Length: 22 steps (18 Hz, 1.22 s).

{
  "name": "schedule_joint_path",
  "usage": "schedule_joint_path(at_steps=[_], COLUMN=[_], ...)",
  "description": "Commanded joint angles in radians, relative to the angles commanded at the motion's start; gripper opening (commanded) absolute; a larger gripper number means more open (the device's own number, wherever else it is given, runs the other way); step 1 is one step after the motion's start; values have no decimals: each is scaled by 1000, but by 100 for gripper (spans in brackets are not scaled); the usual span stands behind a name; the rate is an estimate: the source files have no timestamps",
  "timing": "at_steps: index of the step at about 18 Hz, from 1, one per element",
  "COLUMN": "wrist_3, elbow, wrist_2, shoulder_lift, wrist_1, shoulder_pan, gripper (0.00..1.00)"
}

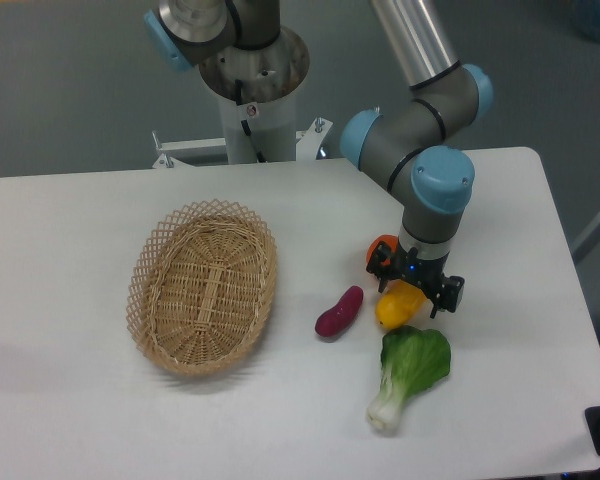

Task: Pick up the mango from the table
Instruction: 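Close the gripper around the yellow mango, then lift the held mango up off the table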

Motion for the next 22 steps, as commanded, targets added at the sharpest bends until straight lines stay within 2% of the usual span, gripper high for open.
schedule_joint_path(at_steps=[3,4,5,6,7,8,9,16,20,22], wrist_3=[2,2,3,3,3,3,0,8,6,-3], elbow=[0,0,0,0,1,1,1,18,44,51], wrist_2=[0,2,2,0,2,2,2,0,-32,-113], shoulder_lift=[-2,-2,0,3,3,3,5,15,78,110], wrist_1=[0,0,-2,0,0,0,0,0,-21,-21], shoulder_pan=[0,0,0,0,0,0,0,8,35,43], gripper=[100,94,73,57,48,47,41,38,38,38])
